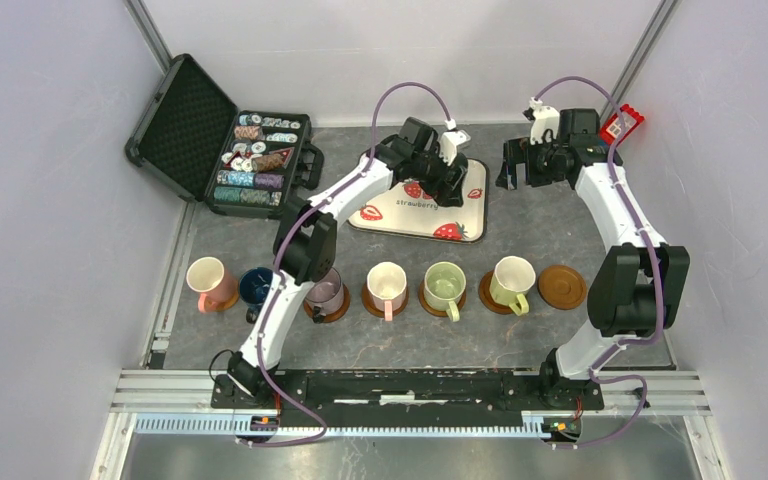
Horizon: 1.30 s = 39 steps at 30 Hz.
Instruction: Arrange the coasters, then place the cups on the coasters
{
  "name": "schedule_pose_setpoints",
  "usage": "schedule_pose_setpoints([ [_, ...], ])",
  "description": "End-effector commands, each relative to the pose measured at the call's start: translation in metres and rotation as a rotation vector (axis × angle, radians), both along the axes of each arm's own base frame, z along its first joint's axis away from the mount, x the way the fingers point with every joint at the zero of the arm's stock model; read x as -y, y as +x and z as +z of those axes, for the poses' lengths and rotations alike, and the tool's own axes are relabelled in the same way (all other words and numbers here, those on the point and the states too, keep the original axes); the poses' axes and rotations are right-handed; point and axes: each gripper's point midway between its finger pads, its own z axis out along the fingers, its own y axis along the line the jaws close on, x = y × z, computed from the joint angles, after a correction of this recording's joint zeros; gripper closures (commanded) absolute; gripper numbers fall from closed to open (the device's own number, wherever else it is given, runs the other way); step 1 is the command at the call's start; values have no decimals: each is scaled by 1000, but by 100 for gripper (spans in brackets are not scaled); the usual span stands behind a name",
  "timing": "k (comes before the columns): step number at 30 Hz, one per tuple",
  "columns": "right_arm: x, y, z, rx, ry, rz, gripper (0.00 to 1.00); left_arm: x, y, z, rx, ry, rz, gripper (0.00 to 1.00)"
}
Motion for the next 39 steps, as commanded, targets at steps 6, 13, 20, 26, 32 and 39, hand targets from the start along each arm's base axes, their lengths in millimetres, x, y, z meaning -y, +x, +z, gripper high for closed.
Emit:
schedule_pose_setpoints([
  [6,-52,26,-7,25,-122,73,2,-50,31,139,-18,-349,193,13],
  [13,-98,39,-25,19,-207,56,2,-153,58,148,100,-255,450,11],
  [20,-105,56,-46,8,-258,-59,10,-194,51,146,108,-205,537,9],
  [26,-112,73,-65,-5,-246,-94,22,-205,47,148,112,-198,567,9],
  [32,-113,78,-82,-22,-249,-105,35,-213,49,152,122,-199,586,8],
  [39,-105,79,-95,-11,-274,-86,61,-216,50,151,115,-190,586,9],
])
